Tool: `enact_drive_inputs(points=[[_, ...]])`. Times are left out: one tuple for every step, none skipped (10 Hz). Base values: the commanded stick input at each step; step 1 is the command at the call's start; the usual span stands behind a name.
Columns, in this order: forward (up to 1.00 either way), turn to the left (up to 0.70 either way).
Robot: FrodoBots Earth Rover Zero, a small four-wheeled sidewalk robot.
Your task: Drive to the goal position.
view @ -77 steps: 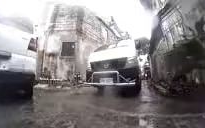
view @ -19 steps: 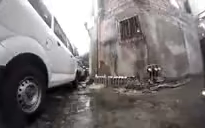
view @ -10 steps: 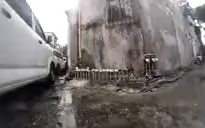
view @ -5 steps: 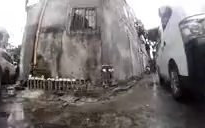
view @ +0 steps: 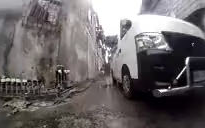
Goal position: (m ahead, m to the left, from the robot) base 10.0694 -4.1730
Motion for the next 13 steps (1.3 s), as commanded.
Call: enact_drive_inputs(points=[[0.0,1.0],[0.0,1.0],[0.0,1.0],[0.0,1.0],[0.0,1.0],[0.0,1.0],[0.0,0.81],[0.0,0.0],[0.0,0.0],[0.0,0.0],[0.0,0.0],[0.0,0.0],[0.08,0.0]])
